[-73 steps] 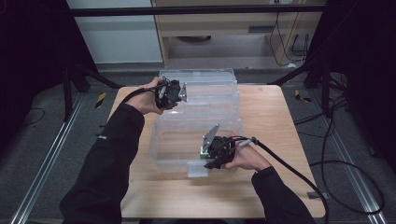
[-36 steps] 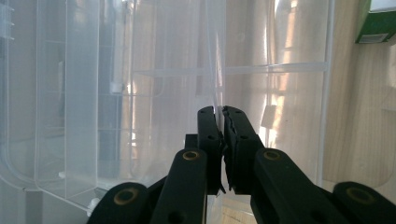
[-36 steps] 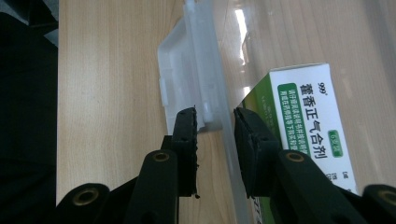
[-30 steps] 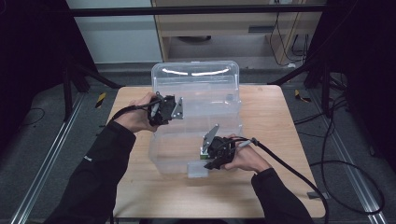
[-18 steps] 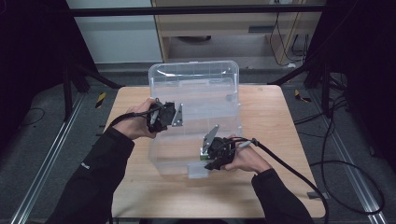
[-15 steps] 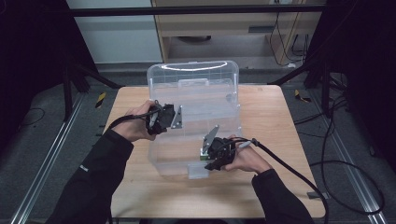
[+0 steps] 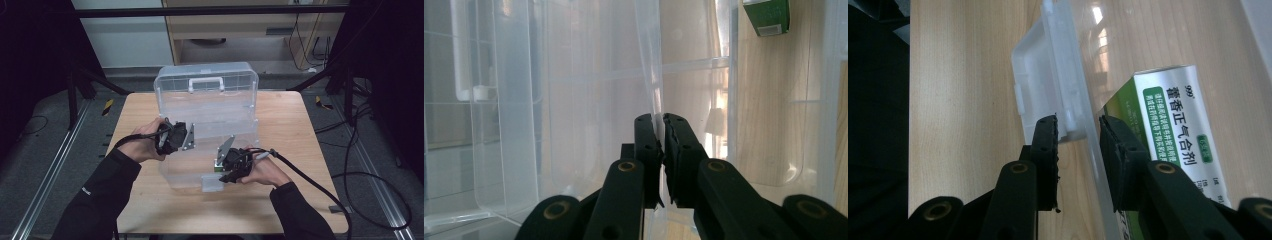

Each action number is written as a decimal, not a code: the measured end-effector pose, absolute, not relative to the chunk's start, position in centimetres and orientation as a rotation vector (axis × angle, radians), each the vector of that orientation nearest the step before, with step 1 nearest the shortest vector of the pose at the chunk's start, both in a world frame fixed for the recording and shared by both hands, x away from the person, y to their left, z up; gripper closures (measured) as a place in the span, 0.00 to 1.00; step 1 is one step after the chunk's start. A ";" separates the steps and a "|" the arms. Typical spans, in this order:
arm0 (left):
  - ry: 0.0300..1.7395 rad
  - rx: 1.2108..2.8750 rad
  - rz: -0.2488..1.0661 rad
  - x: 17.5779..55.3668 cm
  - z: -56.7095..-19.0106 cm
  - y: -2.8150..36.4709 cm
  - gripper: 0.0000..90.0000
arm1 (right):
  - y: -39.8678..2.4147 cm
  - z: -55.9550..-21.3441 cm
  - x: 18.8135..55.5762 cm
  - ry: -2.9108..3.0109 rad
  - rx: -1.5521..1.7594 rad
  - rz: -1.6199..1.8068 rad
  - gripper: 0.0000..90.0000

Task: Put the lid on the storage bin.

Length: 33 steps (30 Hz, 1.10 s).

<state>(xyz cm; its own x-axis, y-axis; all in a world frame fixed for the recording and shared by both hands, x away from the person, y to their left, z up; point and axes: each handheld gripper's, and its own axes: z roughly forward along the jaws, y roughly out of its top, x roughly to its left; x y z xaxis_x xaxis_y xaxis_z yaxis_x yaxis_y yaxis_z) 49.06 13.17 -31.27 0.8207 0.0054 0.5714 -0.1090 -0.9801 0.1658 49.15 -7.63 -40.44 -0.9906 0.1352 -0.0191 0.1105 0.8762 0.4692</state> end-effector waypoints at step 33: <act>-0.048 2.846 0.816 47.4 -32.5 13.0 0.92 | -11.2 -37.2 47.0 2.821 0.273 0.983 0.67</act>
